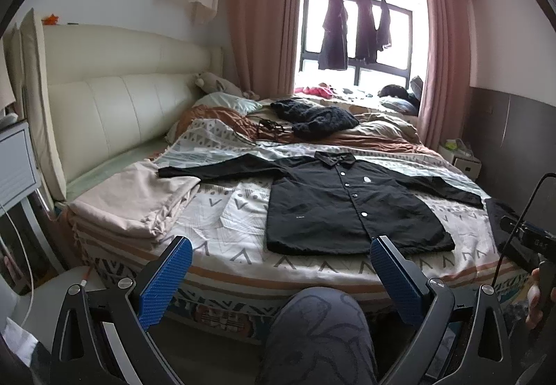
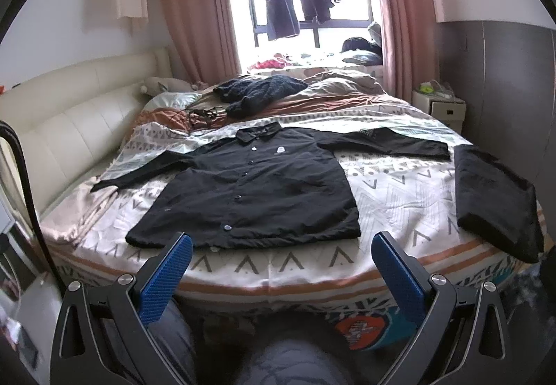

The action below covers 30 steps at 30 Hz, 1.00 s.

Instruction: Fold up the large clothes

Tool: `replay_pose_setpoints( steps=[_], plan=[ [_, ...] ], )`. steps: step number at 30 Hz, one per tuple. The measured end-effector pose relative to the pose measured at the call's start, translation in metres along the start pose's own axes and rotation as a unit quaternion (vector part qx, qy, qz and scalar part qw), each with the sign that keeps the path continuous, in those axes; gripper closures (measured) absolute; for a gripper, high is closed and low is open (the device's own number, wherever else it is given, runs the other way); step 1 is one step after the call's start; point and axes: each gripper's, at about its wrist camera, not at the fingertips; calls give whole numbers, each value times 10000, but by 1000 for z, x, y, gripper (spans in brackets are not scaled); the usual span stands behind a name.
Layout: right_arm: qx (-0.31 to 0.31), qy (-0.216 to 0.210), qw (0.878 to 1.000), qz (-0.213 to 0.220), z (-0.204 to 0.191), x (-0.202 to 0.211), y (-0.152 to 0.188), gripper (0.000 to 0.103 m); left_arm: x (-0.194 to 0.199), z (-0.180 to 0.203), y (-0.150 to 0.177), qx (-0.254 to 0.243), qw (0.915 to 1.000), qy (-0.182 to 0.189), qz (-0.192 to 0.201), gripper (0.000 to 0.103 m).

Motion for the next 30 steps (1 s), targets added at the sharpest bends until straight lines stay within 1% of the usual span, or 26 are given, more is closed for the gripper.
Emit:
replay_pose_setpoints(
  steps=[6, 12, 21, 30],
  plan=[
    [104, 93, 9999, 19, -1, -2, -1, 0, -1, -6, -4, 110, 9999, 74, 37, 1],
    [85, 91, 9999, 24, -6, -4, -3, 0, -3, -6, -4, 57, 10000, -30, 41, 1],
    [213, 144, 9997, -48, -14, -11, -11, 0, -7, -11, -8, 136, 9999, -67, 28, 1],
    [214, 162, 9996, 15, -14, -10, -16, 0, -8, -10, -7, 107, 9999, -51, 23, 1]
  ],
)
Point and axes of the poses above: each gripper's, at about its wrist camera, not at the fingertips, and x roughly against the way its jaws point, z to its right, y to its underside, and after that the axes turned 5 degrees about -x, right-handed
